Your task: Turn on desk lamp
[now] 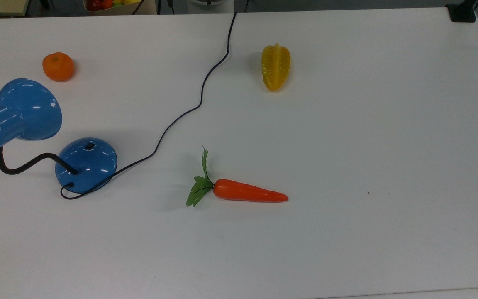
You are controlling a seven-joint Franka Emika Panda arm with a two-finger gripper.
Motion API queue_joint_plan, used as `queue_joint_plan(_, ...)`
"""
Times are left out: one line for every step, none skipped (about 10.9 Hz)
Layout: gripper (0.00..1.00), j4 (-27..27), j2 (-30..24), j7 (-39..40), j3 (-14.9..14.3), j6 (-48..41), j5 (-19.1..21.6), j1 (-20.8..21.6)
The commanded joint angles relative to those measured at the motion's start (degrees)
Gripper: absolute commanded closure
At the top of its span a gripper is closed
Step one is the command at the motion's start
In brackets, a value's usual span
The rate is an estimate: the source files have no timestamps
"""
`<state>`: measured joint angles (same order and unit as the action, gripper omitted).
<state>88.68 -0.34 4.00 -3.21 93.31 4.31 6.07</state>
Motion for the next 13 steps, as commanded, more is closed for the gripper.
queue_joint_plan(0.67,1.31,-1.06,0.22,0.05,1.52,1.23,-0.36)
queue_joint_plan(0.81,1.32,-0.98,0.22,0.14,1.52,1.40,-0.36)
queue_joint_plan(0.88,1.40,-0.98,0.22,0.14,1.44,1.40,-0.27)
queue_joint_plan(0.94,1.40,-0.98,0.31,0.14,1.44,1.40,-0.27)
queue_joint_plan(1.00,1.40,-0.98,0.65,0.14,1.44,1.93,-0.27)
queue_joint_plan(1.00,1.67,-0.98,0.66,0.14,1.35,2.89,-0.44)
queue_joint_plan(1.00,1.93,-0.98,0.75,0.14,1.44,3.16,-0.53)
queue_joint_plan(1.00,1.84,-0.98,0.75,0.14,1.44,3.16,-0.53)
queue_joint_plan(1.00,1.93,-1.06,0.83,0.14,1.35,3.16,-0.88)
queue_joint_plan(1.00,1.93,-0.89,1.27,0.14,2.13,2.38,-1.14)
queue_joint_plan(1.00,2.54,-0.80,1.88,0.05,4.58,2.28,-1.67)
queue_joint_plan(1.00,3.59,-0.80,2.24,-0.04,7.12,2.11,-2.20)
queue_joint_plan(1.00,3.60,-0.28,2.68,-0.13,9.50,1.50,-3.07)
